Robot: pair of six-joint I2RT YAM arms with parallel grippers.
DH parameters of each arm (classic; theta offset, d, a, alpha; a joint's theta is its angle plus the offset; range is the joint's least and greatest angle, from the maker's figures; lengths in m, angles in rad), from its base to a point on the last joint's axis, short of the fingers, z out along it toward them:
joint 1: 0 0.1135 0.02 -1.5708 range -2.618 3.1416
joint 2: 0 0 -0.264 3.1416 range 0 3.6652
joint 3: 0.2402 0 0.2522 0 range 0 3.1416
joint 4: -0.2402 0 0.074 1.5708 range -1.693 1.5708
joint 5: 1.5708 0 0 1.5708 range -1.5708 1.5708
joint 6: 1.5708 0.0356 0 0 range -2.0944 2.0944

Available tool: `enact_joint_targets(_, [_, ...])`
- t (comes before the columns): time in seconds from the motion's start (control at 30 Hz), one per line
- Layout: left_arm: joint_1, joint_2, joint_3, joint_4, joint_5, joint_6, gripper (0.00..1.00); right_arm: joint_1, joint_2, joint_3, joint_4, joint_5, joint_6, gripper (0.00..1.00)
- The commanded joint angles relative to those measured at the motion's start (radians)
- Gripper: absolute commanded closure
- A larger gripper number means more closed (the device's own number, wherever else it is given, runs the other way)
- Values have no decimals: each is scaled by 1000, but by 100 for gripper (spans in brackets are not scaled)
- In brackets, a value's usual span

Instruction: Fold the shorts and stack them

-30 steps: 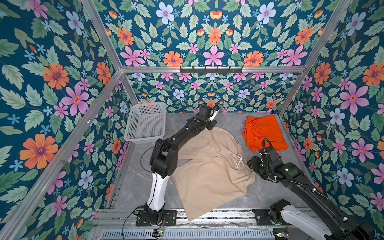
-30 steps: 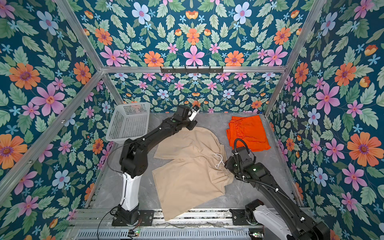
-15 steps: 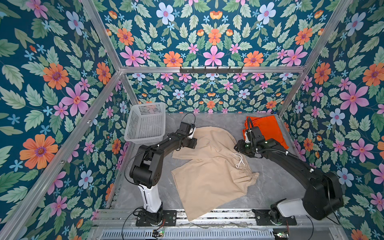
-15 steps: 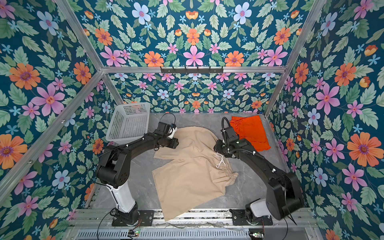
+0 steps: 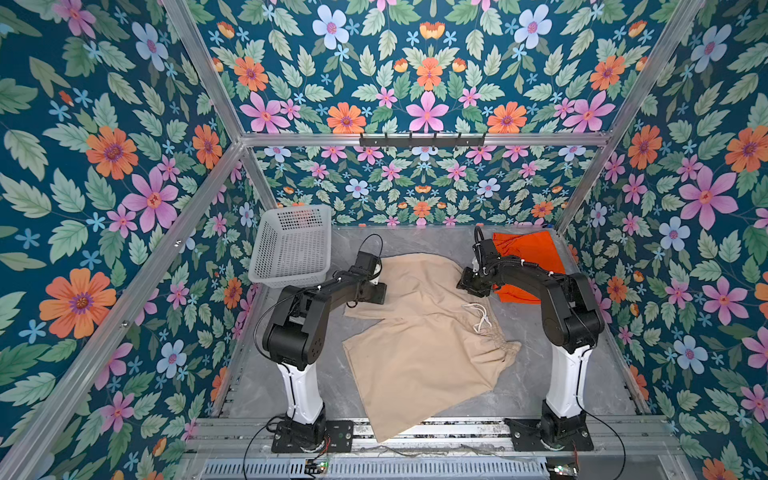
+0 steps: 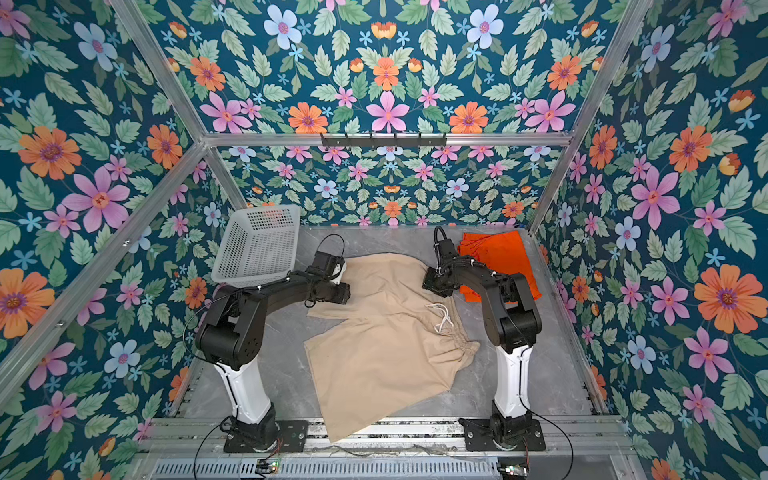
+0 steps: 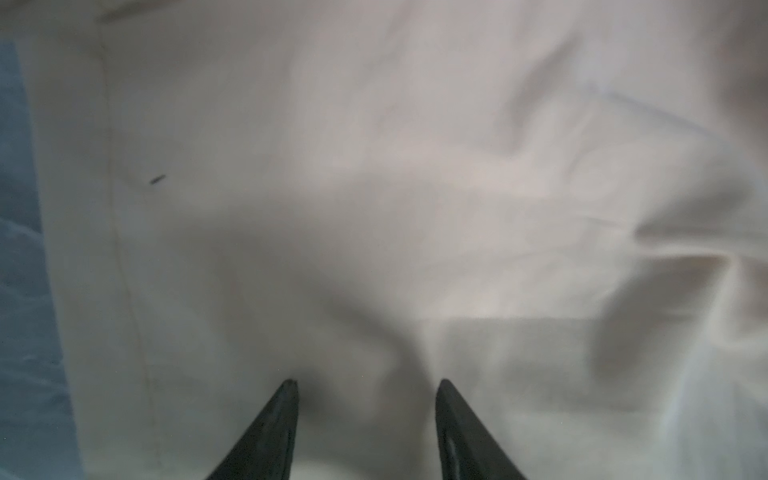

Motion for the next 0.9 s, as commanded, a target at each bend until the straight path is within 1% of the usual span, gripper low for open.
enact_joint_targets(0.0, [13,-16,-26,-8,-25,-14,44,-20,63,63,-67,72,-31,53])
enact_joint_targets(0.07, [24,-27,-44,-11,-21,-16,44,-36,83,106,-88,81,-38,53])
enact_joint_targets(0.13, [26,-50,-46,-15,-10,-11,44,-42,75,133,-93,55,-55,53])
enact_joint_targets(0.23, [29,-102,-17,-9,3,-18,44,-35,8,124,-59,5,-69,52])
enact_joint_targets(0.33, [49,-112,66,-5,30,-31,43,-14,-100,89,-28,-9,-82,51])
enact_joint_targets(0.4, [69,-82,146,-14,58,-30,44,10,-167,53,4,-30,-82,51])
enact_joint_targets(0.53, [80,27,304,-66,80,3,47,76,-227,-10,59,-85,-87,51])
enact_joint_targets(0.6, [80,90,372,-100,98,18,48,118,-219,-35,77,-112,-79,51])
enact_joint_targets(0.67, [80,139,418,-123,122,27,49,153,-197,-52,95,-110,-67,51])
enact_joint_targets(0.8, [80,206,490,-156,170,33,51,186,-149,-82,133,-113,-16,51])
enact_joint_targets(0.87, [80,229,506,-154,164,39,51,194,-131,-90,146,-116,-2,51])
